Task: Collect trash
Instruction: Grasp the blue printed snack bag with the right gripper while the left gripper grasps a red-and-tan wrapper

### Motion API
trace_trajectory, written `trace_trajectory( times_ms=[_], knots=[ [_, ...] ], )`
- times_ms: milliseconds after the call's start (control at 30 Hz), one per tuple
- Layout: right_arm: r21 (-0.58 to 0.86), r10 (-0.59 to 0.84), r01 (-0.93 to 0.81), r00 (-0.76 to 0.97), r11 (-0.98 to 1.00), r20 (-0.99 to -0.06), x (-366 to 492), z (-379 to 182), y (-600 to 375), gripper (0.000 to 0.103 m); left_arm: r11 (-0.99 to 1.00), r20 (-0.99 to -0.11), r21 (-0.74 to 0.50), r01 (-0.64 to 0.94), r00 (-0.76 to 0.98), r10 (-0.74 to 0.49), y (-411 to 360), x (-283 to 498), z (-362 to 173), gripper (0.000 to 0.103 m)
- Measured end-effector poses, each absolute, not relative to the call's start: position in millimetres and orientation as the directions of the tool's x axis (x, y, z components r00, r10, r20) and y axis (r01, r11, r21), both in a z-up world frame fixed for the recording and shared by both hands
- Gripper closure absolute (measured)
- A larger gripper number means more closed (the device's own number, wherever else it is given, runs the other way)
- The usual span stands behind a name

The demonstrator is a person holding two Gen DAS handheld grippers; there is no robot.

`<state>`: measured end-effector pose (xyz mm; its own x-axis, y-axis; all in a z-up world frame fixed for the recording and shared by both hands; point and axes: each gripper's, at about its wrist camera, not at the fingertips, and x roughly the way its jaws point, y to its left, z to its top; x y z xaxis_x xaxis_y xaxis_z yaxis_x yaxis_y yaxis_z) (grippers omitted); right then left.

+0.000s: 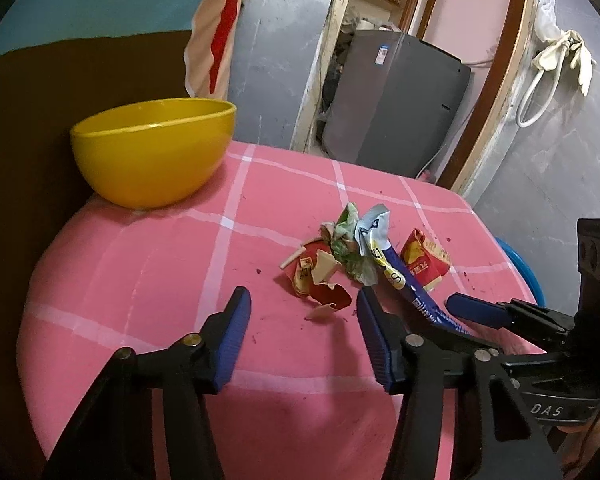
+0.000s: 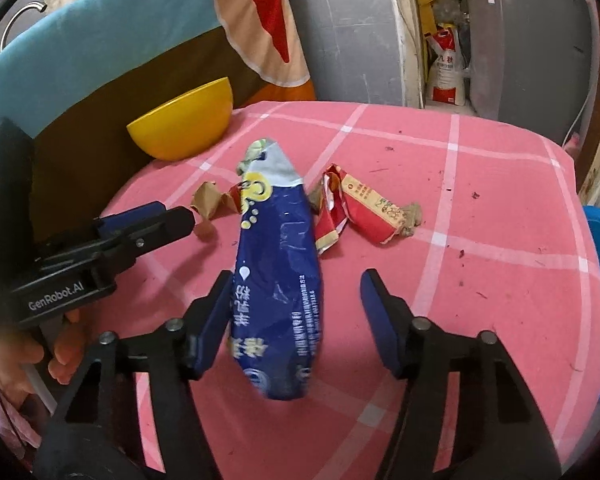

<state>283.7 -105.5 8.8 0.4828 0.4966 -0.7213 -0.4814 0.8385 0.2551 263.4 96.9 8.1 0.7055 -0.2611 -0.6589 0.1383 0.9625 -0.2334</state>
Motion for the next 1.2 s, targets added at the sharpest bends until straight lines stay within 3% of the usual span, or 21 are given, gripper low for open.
trace_trajectory(
  times_ms=[200,267,367,600,667,900,1200],
  knots=[
    [0.251,0.482,-0.465,0.489,0.849,-0.727,286,7,-107,0.042,0.963,-0.669,-0.229,0.143,0.695,-0.262,91,268,8,0.069],
    [0.256,0.488,-0.468,0.484,0.846,-0.726,286,7,-107,0.054,0.964,-0.669,-0.221,0.148,0.697,-0.260,89,268,8,0.077],
    [0.271,0.504,-0.474,0.479,0.837,-0.719,286,8,-109,0.054,0.965,-0.668,-0.213,0.155,0.698,-0.260,85,269,9,0.085],
    [0.282,0.526,-0.481,0.508,0.830,-0.682,281,14,-115,0.055,0.971,-0.663,-0.191,0.146,0.711,-0.237,80,263,9,0.090],
    [0.288,0.538,-0.486,0.522,0.825,-0.662,277,17,-118,0.055,0.971,-0.657,-0.197,0.137,0.717,-0.234,80,260,10,0.101],
    [0.268,0.559,-0.510,0.587,0.817,-0.586,264,31,-126,0.055,0.972,-0.651,-0.197,0.129,0.724,-0.228,77,253,10,0.101],
    [0.277,0.556,-0.492,0.618,0.825,-0.556,261,36,-141,0.055,0.980,-0.620,-0.136,0.144,0.759,-0.197,61,241,17,0.101]
  ],
)
